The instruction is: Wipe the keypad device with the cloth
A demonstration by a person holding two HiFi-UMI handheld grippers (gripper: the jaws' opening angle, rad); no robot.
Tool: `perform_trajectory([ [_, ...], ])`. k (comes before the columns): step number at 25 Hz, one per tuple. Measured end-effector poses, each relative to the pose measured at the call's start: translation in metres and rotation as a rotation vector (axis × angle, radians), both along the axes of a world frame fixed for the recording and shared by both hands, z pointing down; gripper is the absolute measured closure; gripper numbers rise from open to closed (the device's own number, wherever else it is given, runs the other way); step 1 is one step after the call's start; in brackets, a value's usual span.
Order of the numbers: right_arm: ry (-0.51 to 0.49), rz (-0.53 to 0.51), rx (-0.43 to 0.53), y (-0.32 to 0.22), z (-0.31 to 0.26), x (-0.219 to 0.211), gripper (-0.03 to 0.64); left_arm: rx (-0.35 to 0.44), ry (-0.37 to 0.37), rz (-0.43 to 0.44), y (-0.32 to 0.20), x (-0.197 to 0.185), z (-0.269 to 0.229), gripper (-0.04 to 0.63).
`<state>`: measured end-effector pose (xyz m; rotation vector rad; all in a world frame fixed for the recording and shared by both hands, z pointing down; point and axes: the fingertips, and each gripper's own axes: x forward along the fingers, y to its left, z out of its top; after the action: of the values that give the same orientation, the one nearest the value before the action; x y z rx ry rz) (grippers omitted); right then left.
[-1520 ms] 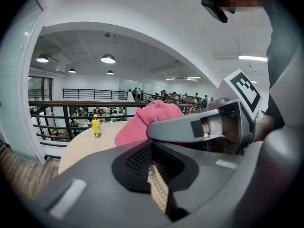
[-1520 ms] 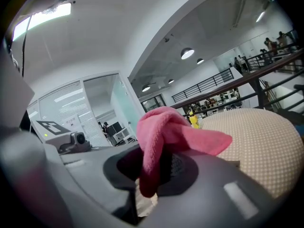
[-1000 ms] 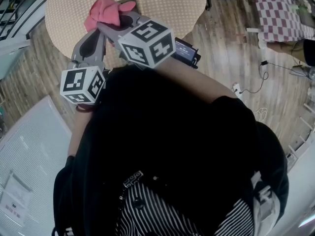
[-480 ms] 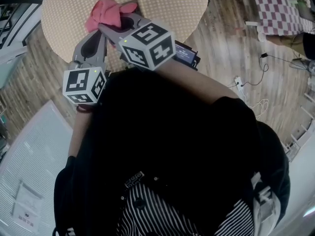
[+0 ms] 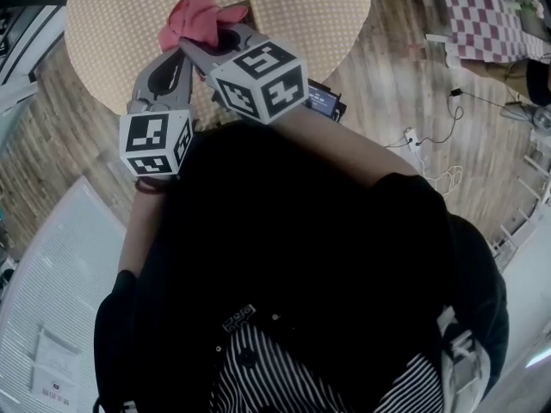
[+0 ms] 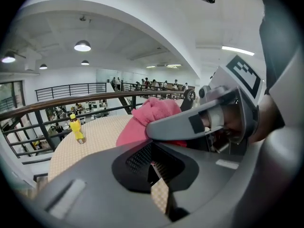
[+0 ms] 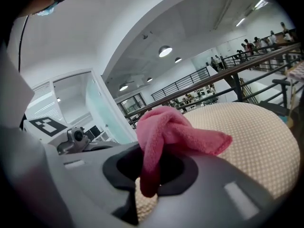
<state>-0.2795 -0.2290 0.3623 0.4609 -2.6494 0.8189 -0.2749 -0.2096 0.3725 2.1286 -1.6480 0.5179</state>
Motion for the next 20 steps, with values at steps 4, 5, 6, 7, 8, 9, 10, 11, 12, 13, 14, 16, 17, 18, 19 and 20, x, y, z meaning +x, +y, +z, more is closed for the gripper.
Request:
perform_trajectory([
  [4,0.011,-0.005,-0.012,-0.007,0.006,-0.008,0.554,-0.025,0.006,-0.001,-0.006,-0.008,0.006,0.592],
  [5,0.020,-0.009,-0.018,-0.008,0.010,-0.011,0.554,-0.039,0.009,0.000,-0.007,-0.011,0.010,0.592],
  [6,0.032,-0.014,-0.026,-0.008,0.014,-0.015,0.554,-0.058,0.015,0.005,-0.008,-0.014,0.014,0.592],
  [7,0.044,-0.020,-0.035,-0.008,0.020,-0.018,0.554,-0.080,0.022,0.014,-0.007,-0.016,0.020,0.592],
  [8,0.056,-0.028,-0.045,-0.007,0.026,-0.022,0.554,-0.102,0.030,0.027,-0.007,-0.020,0.026,0.592],
  [9,0.066,-0.033,-0.053,-0.007,0.031,-0.026,0.554,-0.121,0.037,0.042,-0.006,-0.024,0.031,0.592],
  [10,0.075,-0.036,-0.058,-0.006,0.036,-0.030,0.554,-0.135,0.040,0.057,-0.005,-0.027,0.035,0.592],
  [11,0.082,-0.037,-0.061,-0.006,0.039,-0.031,0.554,-0.145,0.042,0.071,-0.006,-0.029,0.039,0.592],
  [12,0.087,-0.035,-0.064,-0.008,0.042,-0.031,0.554,-0.151,0.044,0.083,-0.007,-0.028,0.042,0.592],
  [13,0.092,-0.032,-0.069,-0.010,0.045,-0.030,0.554,-0.157,0.046,0.093,-0.009,-0.027,0.044,0.592],
  [14,0.096,-0.028,-0.074,-0.012,0.048,-0.030,0.554,-0.162,0.047,0.103,-0.011,-0.027,0.047,0.592],
  [16,0.107,-0.024,-0.084,-0.014,0.056,-0.032,0.554,-0.173,0.045,0.122,-0.013,-0.029,0.055,0.592],
  [17,0.113,-0.024,-0.088,-0.015,0.060,-0.034,0.554,-0.179,0.044,0.131,-0.013,-0.030,0.059,0.592],
  [18,0.119,-0.024,-0.091,-0.016,0.064,-0.034,0.554,-0.186,0.047,0.140,-0.015,-0.031,0.063,0.592],
  [19,0.126,-0.023,-0.093,-0.019,0.068,-0.033,0.554,-0.195,0.062,0.148,-0.018,-0.029,0.066,0.592],
  [20,0.134,-0.020,-0.093,-0.022,0.071,-0.029,0.554,-0.209,0.097,0.152,-0.021,-0.025,0.070,0.592],
])
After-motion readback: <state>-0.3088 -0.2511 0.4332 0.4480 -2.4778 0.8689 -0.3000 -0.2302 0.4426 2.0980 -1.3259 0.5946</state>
